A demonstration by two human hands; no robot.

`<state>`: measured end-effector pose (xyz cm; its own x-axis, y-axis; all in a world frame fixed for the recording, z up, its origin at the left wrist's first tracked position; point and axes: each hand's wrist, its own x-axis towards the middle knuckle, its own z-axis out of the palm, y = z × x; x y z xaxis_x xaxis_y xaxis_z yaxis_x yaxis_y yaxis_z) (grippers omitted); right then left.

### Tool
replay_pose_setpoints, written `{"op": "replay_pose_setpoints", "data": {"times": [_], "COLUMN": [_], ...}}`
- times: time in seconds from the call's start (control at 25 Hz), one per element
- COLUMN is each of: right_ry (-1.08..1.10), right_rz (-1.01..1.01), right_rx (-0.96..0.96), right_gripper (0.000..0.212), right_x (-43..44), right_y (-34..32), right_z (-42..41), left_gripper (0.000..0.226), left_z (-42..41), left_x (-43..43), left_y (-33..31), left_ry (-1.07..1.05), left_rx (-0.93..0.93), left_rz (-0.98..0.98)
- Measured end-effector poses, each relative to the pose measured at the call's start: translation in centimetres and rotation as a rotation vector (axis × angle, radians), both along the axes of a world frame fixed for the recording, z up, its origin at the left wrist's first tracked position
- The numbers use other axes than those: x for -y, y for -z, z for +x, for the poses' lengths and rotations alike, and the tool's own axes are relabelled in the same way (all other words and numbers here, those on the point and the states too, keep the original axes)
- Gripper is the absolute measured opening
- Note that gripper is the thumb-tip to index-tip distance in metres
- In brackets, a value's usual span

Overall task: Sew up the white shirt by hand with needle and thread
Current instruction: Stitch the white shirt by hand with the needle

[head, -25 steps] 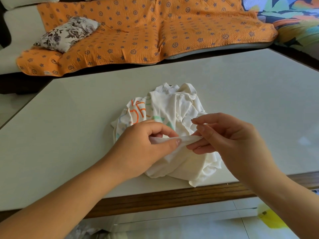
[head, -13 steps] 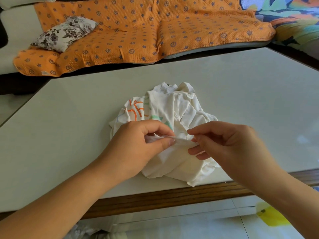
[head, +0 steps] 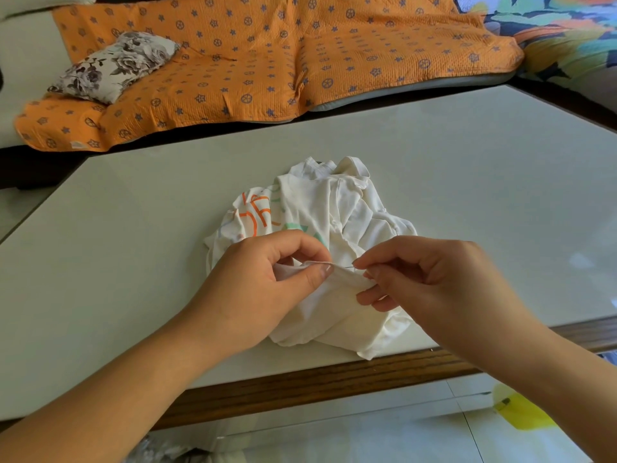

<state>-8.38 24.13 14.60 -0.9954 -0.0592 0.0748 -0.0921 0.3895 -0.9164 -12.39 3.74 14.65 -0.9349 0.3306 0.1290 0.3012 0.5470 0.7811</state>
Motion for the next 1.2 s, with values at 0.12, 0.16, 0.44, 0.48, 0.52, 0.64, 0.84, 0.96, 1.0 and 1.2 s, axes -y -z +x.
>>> {"op": "replay_pose_setpoints", "data": {"times": [0.12,0.16,0.44,0.48,0.52,0.64,0.84,0.96,1.0,1.2], "right_ry": [-0.002,-0.002,-0.004,-0.008,-0.014,-0.039,-0.135,-0.158,-0.155,-0.177], "right_rz": [-0.03,-0.038,-0.056,-0.058,-0.059,-0.07,-0.192,-0.362,-0.392,-0.651], "right_rx": [0.026,0.033,0.059,0.062,0.065,0.071,0.149,0.242,0.262,0.436], "right_gripper": [0.026,0.026,0.026,0.026,0.025,0.024,0.021,0.008,0.011,0.017], "right_x": [0.0,0.0,0.1,0.1,0.1,0.1,0.3,0.4,0.4,0.5], "right_y": [-0.1,-0.1,-0.2,-0.2,-0.1,-0.1,0.2,0.6,0.8,1.7], "right_z": [0.0,0.0,0.0,0.0,-0.1,-0.1,-0.5,-1.0,-1.2,-2.0], "left_gripper": [0.003,0.003,0.006,0.006,0.006,0.007,0.013,0.01,0.008,0.008], "left_z": [-0.1,-0.1,-0.2,-0.3,-0.3,-0.3,-0.4,-0.6,-0.7,-0.6], "left_x": [-0.1,-0.1,0.0,0.0,0.0,-0.1,-0.3,-0.4,-0.5,-0.8], "left_y": [0.1,0.2,0.4,0.4,0.4,0.5,0.3,0.4,0.4,0.2], "left_ry": [-0.002,-0.003,-0.002,0.001,0.005,0.007,0.076,0.078,0.061,0.013], "left_rx": [0.004,0.006,0.016,0.019,0.025,0.042,0.184,0.345,0.389,0.574], "left_rz": [0.0,0.001,0.0,-0.001,0.002,0.011,0.131,0.265,0.297,0.424]}}
